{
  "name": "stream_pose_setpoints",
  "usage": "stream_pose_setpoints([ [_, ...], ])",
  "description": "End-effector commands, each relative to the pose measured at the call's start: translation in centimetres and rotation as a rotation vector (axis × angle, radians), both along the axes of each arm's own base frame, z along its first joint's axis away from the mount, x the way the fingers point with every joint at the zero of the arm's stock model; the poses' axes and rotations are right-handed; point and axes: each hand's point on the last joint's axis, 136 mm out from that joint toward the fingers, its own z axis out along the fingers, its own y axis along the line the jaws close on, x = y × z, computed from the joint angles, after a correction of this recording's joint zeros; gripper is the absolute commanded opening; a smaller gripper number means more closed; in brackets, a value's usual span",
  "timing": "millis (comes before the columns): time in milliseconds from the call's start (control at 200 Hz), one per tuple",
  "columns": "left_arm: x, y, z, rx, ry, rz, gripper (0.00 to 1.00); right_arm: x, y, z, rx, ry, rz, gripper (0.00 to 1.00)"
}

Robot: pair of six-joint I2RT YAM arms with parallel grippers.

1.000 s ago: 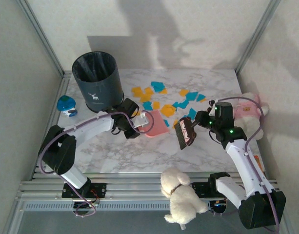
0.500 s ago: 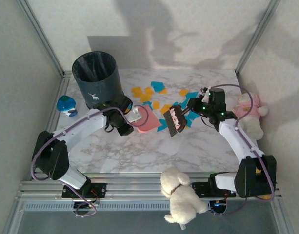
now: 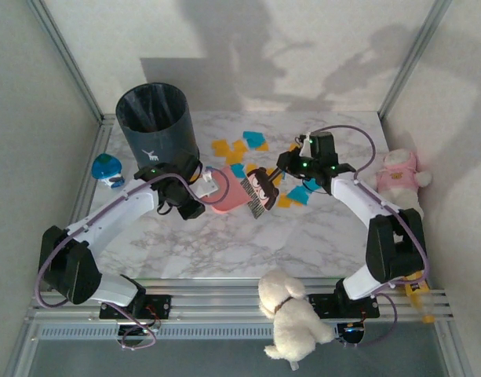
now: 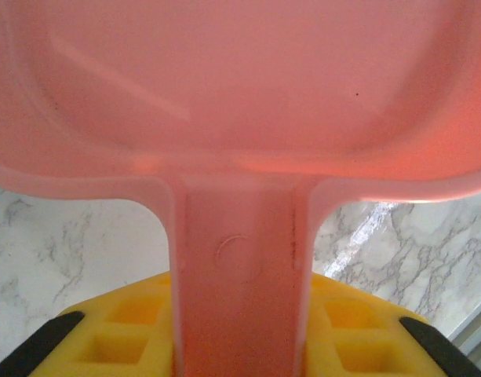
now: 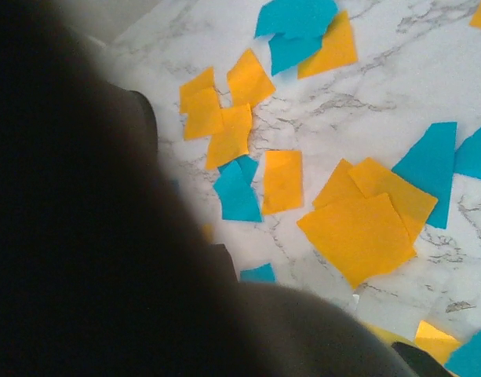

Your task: Sweep away the paper scraps from the table

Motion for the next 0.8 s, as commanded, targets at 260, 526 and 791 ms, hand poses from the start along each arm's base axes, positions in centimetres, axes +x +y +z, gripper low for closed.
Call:
stream_pose_setpoints([
  [260, -1.8, 0.1, -1.2, 0.057, 0.066, -0.076, 0.0, -0.5, -2.1, -1.2, -0.164, 0.017, -0.057, 0.0],
  [526, -2.3, -0.3, -2.8, 0.107, 0.096, -0.111, 0.0, -2.4, -6.1, -0.4, -0.317, -0.02, -0.167, 0.0],
  [791, -2.7, -2.3, -3.9, 0.112, 0.131, -0.173, 0.0, -3.8, -6.1, 1.9, -0.289, -0.085, -0.144, 0.0],
])
